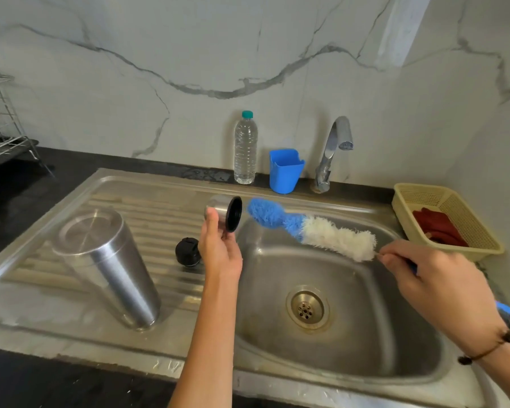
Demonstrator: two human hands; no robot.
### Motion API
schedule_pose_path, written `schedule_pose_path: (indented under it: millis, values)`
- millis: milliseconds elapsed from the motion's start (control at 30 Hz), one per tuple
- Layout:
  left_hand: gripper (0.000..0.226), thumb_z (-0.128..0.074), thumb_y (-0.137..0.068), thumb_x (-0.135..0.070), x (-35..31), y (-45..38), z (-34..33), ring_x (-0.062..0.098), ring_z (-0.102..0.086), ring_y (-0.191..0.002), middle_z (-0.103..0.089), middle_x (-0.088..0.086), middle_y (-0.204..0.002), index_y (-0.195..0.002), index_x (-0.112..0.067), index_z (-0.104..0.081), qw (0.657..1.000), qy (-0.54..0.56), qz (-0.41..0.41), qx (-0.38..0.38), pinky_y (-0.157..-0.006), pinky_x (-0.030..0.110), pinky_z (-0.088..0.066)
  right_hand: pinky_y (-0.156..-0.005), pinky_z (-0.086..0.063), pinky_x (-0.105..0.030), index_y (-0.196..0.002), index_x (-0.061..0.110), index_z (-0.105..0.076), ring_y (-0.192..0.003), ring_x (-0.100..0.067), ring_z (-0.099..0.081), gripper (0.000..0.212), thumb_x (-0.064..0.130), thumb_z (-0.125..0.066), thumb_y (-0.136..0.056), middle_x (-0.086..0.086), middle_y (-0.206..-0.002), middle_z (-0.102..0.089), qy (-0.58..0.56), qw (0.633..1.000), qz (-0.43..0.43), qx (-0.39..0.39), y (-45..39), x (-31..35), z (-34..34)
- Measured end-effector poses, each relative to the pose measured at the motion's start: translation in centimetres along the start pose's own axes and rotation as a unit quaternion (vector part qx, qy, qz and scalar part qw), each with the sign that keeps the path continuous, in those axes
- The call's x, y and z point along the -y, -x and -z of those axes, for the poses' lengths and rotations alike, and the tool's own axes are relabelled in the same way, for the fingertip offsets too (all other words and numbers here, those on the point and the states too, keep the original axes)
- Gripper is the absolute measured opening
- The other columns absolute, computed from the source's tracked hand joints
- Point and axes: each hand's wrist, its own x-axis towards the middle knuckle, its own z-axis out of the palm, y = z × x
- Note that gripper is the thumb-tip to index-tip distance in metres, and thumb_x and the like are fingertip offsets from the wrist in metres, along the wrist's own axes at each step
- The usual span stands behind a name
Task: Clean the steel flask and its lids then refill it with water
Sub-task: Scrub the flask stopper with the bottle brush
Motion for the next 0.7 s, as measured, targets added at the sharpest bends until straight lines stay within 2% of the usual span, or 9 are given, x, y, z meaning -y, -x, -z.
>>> schedule_pose_path:
  millis: [100,200,267,367,433,533,600,700]
  values:
    - [0.027,-0.051,-0.097,-0.029,-0.4,0.1,-0.2,0.012,-0.063,-0.079,-0.065,0.0,-0.071,-0.075,-0.015,-0.056,0.999,0.028,0.027,0.02,-0.092,0.029,-0.047,-0.042,-0.047,-0.037,-0.09,0.02,-0.071,-0.052,-0.03,-0.061,0.019,0.006,-0.067,-0.079,0.002,-0.061,-0.064,-0.053,0.998,-0.008,-0.034,-0.1,0.0,0.5]
    - [0.027,-0.047,-0.099,-0.023,-0.5,0.5,-0.2,0.023,-0.064,-0.088,-0.063,0.008,-0.077,-0.077,-0.01,-0.054,0.995,0.044,0.069,0.062,-0.096,0.04,-0.048,-0.049,-0.051,-0.037,-0.102,0.013,-0.071,-0.062,-0.029,-0.066,0.028,-0.003,-0.067,-0.079,-0.004,-0.077,-0.07,-0.091,0.993,0.047,-0.052,-0.1,1.0,-0.5]
    - [0.019,-0.047,-0.097,-0.017,-0.3,0.6,-0.1,0.025,-0.064,-0.091,-0.061,0.009,-0.083,-0.081,-0.009,-0.053,0.992,0.039,0.089,0.086,-0.098,0.043,-0.047,-0.049,-0.052,-0.037,-0.104,0.015,-0.071,-0.063,-0.024,-0.065,0.025,0.006,-0.059,-0.084,-0.002,-0.077,-0.067,-0.107,0.989,0.084,-0.056,0.1,2.1,-1.8]
    - [0.013,-0.043,-0.095,-0.006,0.0,0.3,0.2,0.025,-0.056,-0.089,-0.055,0.008,-0.082,-0.088,-0.009,-0.053,0.993,0.024,0.084,0.08,-0.096,0.048,-0.046,-0.038,-0.041,-0.026,-0.1,0.016,-0.073,-0.049,-0.021,-0.055,0.031,0.017,-0.046,-0.084,0.002,-0.063,-0.056,-0.067,0.991,0.086,-0.07,0.5,3.1,-3.9]
    - [0.02,-0.038,-0.096,-0.001,0.0,0.0,0.2,0.025,-0.055,-0.087,-0.054,0.008,-0.082,-0.088,-0.01,-0.054,0.994,0.026,0.077,0.069,-0.092,0.05,-0.048,-0.034,-0.038,-0.025,-0.095,0.016,-0.074,-0.046,-0.023,-0.054,0.024,0.005,-0.06,-0.078,0.002,-0.061,-0.055,-0.037,0.994,0.079,-0.073,0.9,3.5,-5.1]
    - [0.025,-0.037,-0.093,0.002,0.1,-0.2,0.4,0.025,-0.057,-0.088,-0.054,0.007,-0.085,-0.087,-0.013,-0.056,0.995,0.029,0.069,0.066,-0.084,0.048,-0.051,-0.029,-0.041,-0.029,-0.092,0.019,-0.073,-0.049,-0.028,-0.057,0.047,-0.01,-0.077,-0.055,0.001,-0.062,-0.059,-0.022,0.997,0.056,-0.046,1.5,3.8,-7.0]
    - [0.025,-0.038,-0.093,0.001,0.3,-0.1,0.3,0.026,-0.058,-0.09,-0.056,0.007,-0.085,-0.087,-0.013,-0.058,0.995,0.035,0.067,0.065,-0.087,0.047,-0.051,-0.029,-0.041,-0.029,-0.091,0.019,-0.073,-0.048,-0.027,-0.057,0.048,-0.011,-0.077,-0.054,0.001,-0.061,-0.06,-0.025,0.997,0.051,-0.043,1.6,3.8,-8.0]
    - [0.02,-0.04,-0.099,-0.008,0.5,-0.1,0.2,0.025,-0.059,-0.09,-0.051,0.007,-0.078,-0.085,-0.011,-0.054,0.996,0.033,0.065,0.047,-0.093,0.046,-0.048,-0.033,-0.046,-0.034,-0.091,0.018,-0.074,-0.05,-0.031,-0.06,0.04,-0.01,-0.073,-0.063,-0.001,-0.064,-0.065,-0.056,0.996,0.009,-0.064,1.4,3.2,-9.1]
